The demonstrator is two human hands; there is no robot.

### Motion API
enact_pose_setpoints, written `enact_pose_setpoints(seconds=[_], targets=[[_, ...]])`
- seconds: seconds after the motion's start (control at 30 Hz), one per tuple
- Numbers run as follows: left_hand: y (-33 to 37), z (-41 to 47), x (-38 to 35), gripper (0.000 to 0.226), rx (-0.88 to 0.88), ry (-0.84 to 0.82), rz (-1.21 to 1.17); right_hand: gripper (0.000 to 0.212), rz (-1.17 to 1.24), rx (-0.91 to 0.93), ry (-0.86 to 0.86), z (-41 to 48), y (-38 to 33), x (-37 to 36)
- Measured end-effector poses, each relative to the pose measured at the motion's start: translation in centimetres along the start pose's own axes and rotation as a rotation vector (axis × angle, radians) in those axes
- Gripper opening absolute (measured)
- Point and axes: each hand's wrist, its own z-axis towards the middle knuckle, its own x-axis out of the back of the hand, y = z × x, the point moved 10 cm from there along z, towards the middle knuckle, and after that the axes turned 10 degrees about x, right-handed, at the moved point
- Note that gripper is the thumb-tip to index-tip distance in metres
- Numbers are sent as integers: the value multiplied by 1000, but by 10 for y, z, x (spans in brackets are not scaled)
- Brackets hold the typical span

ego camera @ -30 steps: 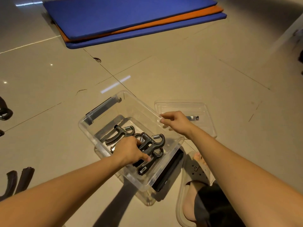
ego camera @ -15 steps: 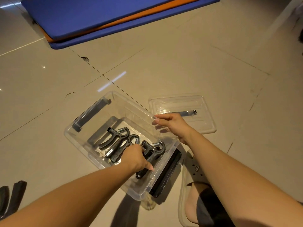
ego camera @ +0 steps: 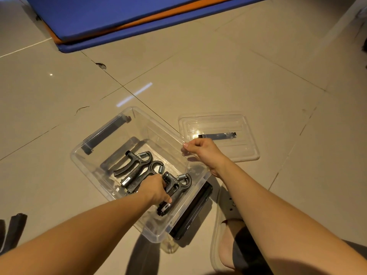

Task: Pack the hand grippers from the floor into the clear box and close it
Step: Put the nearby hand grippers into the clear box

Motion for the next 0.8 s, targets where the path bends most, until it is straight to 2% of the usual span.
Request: enact_pose_setpoints(seconds=[0.17, 0.23, 0.33, 0.53, 0.7, 0.8], targets=[[-32, 4, 22, 46, -29, -21, 117, 18, 14, 8, 72, -1, 3, -30], [-48, 8, 37, 54, -34, -40, 138, 20, 5, 16, 106, 2, 2, -44], [-69, 13, 58, 71, -36, -86, 120, 24, -12, 32, 154, 6, -3, -62], [-98, 22, 85, 68, -9, -204, 68, 25, -11, 45, 232, 16, -6, -91], [-98, 20, 117, 60, -56, -166, 25, 27, 1, 61, 295, 22, -6, -97], [-97, 9, 148, 54, -107, -68, -66, 27, -1, 55, 316, 29, -8, -101]])
